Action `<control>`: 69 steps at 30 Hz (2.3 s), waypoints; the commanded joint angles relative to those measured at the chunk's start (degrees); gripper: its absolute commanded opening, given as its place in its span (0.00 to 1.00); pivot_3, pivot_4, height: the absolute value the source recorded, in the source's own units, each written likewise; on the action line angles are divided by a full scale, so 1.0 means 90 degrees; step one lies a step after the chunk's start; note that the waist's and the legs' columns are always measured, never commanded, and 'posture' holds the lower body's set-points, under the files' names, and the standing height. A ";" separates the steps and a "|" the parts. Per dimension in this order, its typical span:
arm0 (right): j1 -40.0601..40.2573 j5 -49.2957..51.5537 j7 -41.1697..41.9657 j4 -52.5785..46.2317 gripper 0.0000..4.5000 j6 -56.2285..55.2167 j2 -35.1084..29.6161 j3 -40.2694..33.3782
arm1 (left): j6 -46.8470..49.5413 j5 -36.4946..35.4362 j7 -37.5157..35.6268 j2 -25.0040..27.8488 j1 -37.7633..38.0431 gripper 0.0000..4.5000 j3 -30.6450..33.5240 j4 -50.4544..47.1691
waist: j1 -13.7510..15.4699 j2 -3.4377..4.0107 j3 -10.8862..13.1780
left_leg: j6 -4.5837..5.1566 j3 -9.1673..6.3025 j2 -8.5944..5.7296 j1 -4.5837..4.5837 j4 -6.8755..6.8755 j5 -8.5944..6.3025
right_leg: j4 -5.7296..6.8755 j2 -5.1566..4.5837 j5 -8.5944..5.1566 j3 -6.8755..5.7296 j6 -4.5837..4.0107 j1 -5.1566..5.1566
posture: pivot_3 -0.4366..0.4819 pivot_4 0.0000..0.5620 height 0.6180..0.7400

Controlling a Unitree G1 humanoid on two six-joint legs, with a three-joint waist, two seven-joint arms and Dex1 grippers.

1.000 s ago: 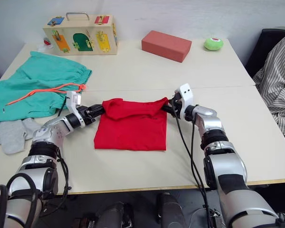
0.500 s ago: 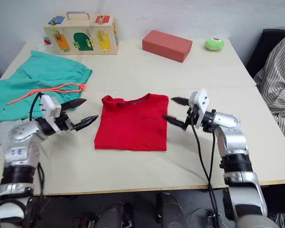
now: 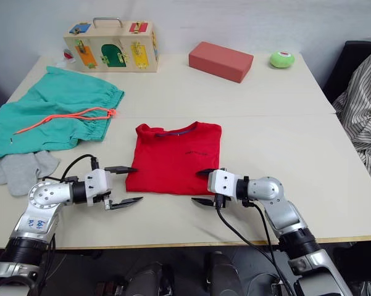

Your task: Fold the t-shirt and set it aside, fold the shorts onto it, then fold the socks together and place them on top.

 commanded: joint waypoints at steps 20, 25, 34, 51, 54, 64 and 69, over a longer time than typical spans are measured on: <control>0.2429 0.0807 0.0042 -0.3009 0.00 0.0917 -0.1221 -0.0450 | 0.1596 -0.0848 0.0329 0.0679 0.2963 0.01 0.0671 -0.3369 | 0.0080 -0.0001 -0.0002 | -0.0023 -0.0021 0.0020 0.0042 -0.0047 -0.0016 | -0.0024 0.0005 -0.0029 -0.0017 -0.0031 0.0037 | 0.48 0.27 1.00; 0.2687 0.1027 -0.0043 -0.3183 0.00 0.1332 -0.1251 -0.0489 | 0.1609 -0.0623 0.0693 0.0604 0.3358 0.01 0.0722 -0.3601 | 0.0100 -0.0003 -0.0002 | 0.0005 -0.0038 0.0019 0.0050 -0.0052 -0.0042 | -0.0034 0.0004 -0.0021 -0.0030 -0.0033 0.0055 | 0.48 0.27 1.00; 0.3252 0.3734 0.0877 -0.4194 0.54 0.2850 -0.1805 -0.1254 | 0.1960 -0.1994 -0.0323 0.1022 0.3753 0.21 0.1369 -0.3808 | 0.0061 -0.0004 -0.0003 | -0.0005 -0.0042 0.0020 0.0043 -0.0097 -0.0021 | -0.0057 0.0012 -0.0024 -0.0040 -0.0041 0.0043 | 0.48 0.27 1.00; 0.1078 0.1971 0.0139 -0.1605 0.00 0.1369 0.0450 0.0183 | 0.3115 -0.1816 0.1044 -0.0208 0.1559 0.00 0.0069 -0.3000 | 0.0080 -0.0015 -0.0010 | -0.0032 -0.0061 0.0002 0.0047 -0.0098 0.0006 | -0.0078 0.0016 -0.0014 -0.0055 -0.0032 0.0078 | 0.48 0.27 1.00; 0.0771 0.1565 0.0066 -0.0796 0.00 0.0909 0.0727 0.0279 | 0.2720 -0.1385 0.0998 -0.0341 0.1502 0.00 -0.0126 -0.2403 | 0.0049 -0.0023 -0.0012 | -0.0031 -0.0041 0.0009 0.0040 -0.0094 0.0007 | -0.0078 0.0022 -0.0014 -0.0048 -0.0031 0.0064 | 0.48 0.27 1.00; 0.0012 0.1443 -0.0668 0.1060 0.00 0.0909 0.1069 -0.0529 | 0.2588 -0.1091 0.1077 -0.0353 0.1883 0.00 -0.0235 -0.1815 | 0.0063 -0.0025 -0.0017 | -0.0035 -0.0043 0.0014 0.0094 -0.0097 0.0013 | -0.0051 0.0008 -0.0015 -0.0039 -0.0037 0.0095 | 0.48 0.27 1.00; -0.0302 0.1513 -0.1076 0.2004 0.00 0.0855 0.1078 -0.1167 | 0.2248 -0.1067 0.1017 -0.0361 0.1928 0.00 -0.0177 -0.1454 | 0.0054 -0.0021 -0.0033 | -0.0039 -0.0039 0.0012 0.0112 -0.0104 0.0013 | -0.0034 0.0001 -0.0020 -0.0034 -0.0047 0.0101 | 0.48 0.27 1.00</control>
